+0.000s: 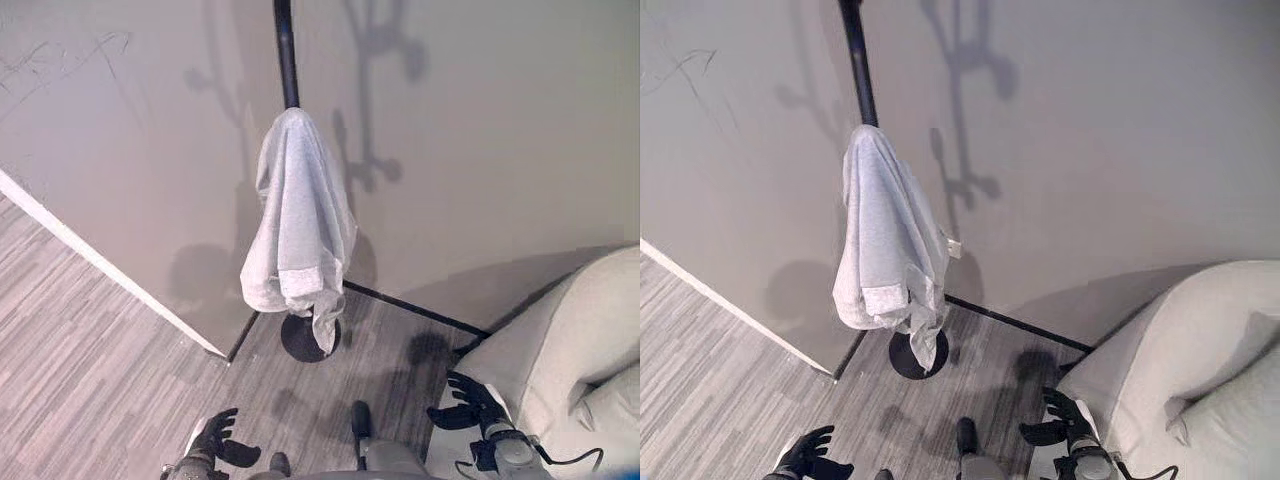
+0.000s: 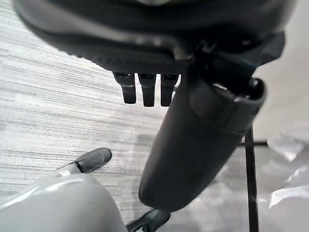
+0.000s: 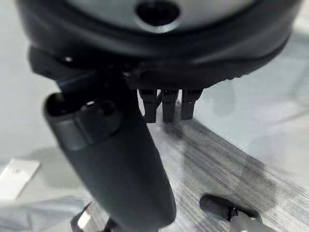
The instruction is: Hang the clothes on the sofa on the clothes rack.
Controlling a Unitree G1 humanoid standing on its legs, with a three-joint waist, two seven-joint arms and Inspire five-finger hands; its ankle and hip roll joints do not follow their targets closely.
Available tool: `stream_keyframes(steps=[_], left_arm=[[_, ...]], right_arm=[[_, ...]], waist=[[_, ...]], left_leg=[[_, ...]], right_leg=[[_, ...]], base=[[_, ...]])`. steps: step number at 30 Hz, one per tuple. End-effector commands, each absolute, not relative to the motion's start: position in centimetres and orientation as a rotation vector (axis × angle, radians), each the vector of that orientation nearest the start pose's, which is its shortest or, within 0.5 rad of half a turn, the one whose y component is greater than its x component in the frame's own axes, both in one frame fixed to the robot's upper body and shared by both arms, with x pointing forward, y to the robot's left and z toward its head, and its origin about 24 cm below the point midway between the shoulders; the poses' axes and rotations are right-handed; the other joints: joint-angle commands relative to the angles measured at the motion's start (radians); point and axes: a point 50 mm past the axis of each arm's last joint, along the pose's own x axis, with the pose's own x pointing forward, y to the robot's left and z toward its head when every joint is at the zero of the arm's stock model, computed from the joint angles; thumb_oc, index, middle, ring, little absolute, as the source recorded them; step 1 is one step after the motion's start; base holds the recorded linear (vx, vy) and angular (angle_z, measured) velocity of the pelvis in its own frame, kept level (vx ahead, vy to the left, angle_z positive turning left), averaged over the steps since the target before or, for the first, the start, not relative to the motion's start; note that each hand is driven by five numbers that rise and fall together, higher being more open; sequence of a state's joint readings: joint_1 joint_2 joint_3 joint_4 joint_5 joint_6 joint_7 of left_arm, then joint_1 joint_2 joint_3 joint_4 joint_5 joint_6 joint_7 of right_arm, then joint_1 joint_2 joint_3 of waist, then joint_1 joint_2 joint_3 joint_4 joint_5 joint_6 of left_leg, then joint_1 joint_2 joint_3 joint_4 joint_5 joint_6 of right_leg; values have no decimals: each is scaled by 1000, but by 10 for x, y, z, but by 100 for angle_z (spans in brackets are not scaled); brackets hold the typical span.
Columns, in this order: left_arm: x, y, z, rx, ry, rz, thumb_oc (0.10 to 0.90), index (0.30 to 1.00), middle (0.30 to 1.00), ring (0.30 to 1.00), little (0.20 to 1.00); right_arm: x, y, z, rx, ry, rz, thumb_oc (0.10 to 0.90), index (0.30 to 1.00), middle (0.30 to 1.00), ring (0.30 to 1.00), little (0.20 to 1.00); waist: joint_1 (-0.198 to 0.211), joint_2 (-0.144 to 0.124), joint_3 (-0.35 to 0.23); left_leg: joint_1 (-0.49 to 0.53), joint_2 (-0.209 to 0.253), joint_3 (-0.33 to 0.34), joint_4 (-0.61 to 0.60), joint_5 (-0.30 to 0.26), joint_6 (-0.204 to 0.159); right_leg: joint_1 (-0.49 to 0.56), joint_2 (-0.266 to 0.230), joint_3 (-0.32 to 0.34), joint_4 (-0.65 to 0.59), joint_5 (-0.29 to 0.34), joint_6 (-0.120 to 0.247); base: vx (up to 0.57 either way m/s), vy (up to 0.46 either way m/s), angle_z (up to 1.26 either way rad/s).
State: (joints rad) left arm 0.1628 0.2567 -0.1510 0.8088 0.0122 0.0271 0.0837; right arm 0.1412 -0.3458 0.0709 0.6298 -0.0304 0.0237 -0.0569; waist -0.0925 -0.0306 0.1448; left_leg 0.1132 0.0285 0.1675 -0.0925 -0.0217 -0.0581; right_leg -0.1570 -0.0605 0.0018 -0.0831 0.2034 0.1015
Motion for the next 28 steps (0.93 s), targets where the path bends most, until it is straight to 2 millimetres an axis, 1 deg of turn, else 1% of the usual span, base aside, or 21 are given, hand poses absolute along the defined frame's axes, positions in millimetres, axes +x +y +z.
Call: stream_keyframes(steps=[1, 2, 3, 4, 5, 7, 8, 10, 11, 12, 13, 15, 16, 18, 20, 21, 28], left_arm=[[152, 251, -113, 490, 806, 67, 800, 900, 900, 900, 900], [154, 253, -111, 498, 799, 72, 800, 900, 900, 900, 900], [158, 255, -110, 499, 791, 83, 800, 900, 900, 900, 900], [159, 255, -109, 499, 789, 90, 800, 900, 900, 900, 900], [162, 255, -109, 510, 788, 88, 800, 900, 900, 900, 900], [163, 256, -109, 526, 791, 94, 800, 900, 900, 900, 900], [159, 257, -112, 523, 816, 100, 800, 900, 900, 900, 900], [153, 255, -117, 520, 845, 103, 800, 900, 900, 900, 900], [151, 255, -119, 517, 859, 108, 800, 900, 900, 900, 900], [148, 254, -122, 506, 877, 114, 800, 900, 900, 900, 900], [144, 254, -125, 499, 895, 125, 800, 900, 900, 900, 900], [140, 252, -129, 469, 915, 142, 800, 900, 900, 900, 900], [135, 250, -132, 453, 932, 142, 800, 900, 900, 900, 900], [123, 246, -139, 453, 990, 117, 800, 900, 900, 900, 900], [119, 246, -141, 452, 1008, 117, 800, 900, 900, 900, 900], [113, 244, -145, 450, 1040, 108, 800, 900, 900, 900, 900], [112, 242, -146, 468, 1048, 83, 800, 900, 900, 900, 900]], right_arm=[[187, -246, -81, -415, 622, -100, 800, 900, 900, 900, 900], [186, -242, -84, -403, 632, -97, 800, 900, 900, 900, 900], [188, -238, -85, -391, 633, -94, 800, 900, 900, 900, 900], [188, -236, -86, -383, 636, -92, 800, 900, 900, 900, 900], [186, -235, -89, -377, 644, -95, 800, 900, 900, 900, 900], [182, -235, -93, -377, 671, -97, 800, 900, 900, 900, 900], [176, -235, -100, -375, 709, -103, 800, 900, 900, 900, 900], [170, -236, -107, -393, 755, -113, 800, 900, 900, 900, 900], [167, -236, -110, -394, 774, -122, 800, 900, 900, 900, 900], [166, -235, -113, -390, 796, -120, 800, 900, 900, 900, 900], [164, -237, -116, -411, 820, -114, 800, 900, 900, 900, 900], [162, -236, -118, -421, 837, -105, 800, 900, 900, 900, 900], [157, -238, -120, -425, 853, -105, 800, 900, 900, 900, 900], [149, -241, -124, -425, 888, -114, 800, 900, 900, 900, 900], [147, -240, -126, -424, 896, -113, 800, 900, 900, 900, 900], [142, -239, -128, -419, 911, -111, 800, 900, 900, 900, 900], [134, -240, -132, -422, 939, -99, 800, 900, 900, 900, 900]], waist=[[1, -32, 48], [2, -30, 60], [6, -30, 66], [14, -24, 69], [25, -13, 72], [35, -3, 57], [44, 1, 43], [66, -22, 24], [72, -33, 8], [77, -42, -4], [82, -42, -13], [85, -39, -21], [84, -37, -29], [79, -31, -34], [78, -30, -33], [74, -31, -38], [66, -30, -47]], left_leg=[[22, -57, 13, 5, -100, 64], [14, -48, 30, 5, -90, 65], [1, -41, 45, 5, -76, 65], [-10, -32, 58, 5, -67, 66], [-20, -19, 77, 5, -58, 67], [-34, -4, 103, 6, -48, 72], [-36, 0, 109, 8, -58, 69], [-50, -14, 120, 19, -54, 59], [-62, -17, 127, 25, -57, 56], [-79, -14, 145, 35, -42, 56], [-83, -9, 152, 43, -41, 52], [-79, -7, 150, 49, -45, 53], [-73, -7, 149, 45, -45, 53], [-59, 0, 141, 30, -34, 47], [-54, 2, 141, 29, -33, 45], [-41, 8, 143, 24, -33, 42], [-22, 16, 142, 13, -26, 31]], right_leg=[[-31, -64, -45, 33, 53, 125], [-41, -71, -66, 47, 46, 120], [-47, -82, -106, 81, 20, 106], [-40, -99, -154, 119, -12, 90], [-18, -121, -214, 181, -62, 70], [18, -153, -266, 289, -122, 41], [53, -167, -274, 369, -160, 50], [142, -140, -275, 272, -210, 40], [174, -125, -278, 198, -225, 41], [183, -108, -270, 128, -204, 33], [186, -92, -258, 93, -192, 35], [193, -74, -237, 49, -179, 33], [204, -69, -235, 35, -179, 31], [211, -55, -234, 29, -186, 22], [216, -52, -232, 26, -187, 20], [223, -46, -231, 15, -188, 18], [242, -40, -229, -1, -187, 15]], base=[[-189, 34, -70], [-299, 50, -71], [-310, 54, -82], [-306, 68, -82], [-266, 77, -63], [-192, 85, -53], [-114, 54, -53], [-85, -40, -29], [-115, -124, -11], [-98, -132, -9], [-77, -112, -25], [13, -62, -37], [36, -33, -37], [5, -39, -21], [0, -32, 0], [0, 0, 0], [2, -7, 1]])
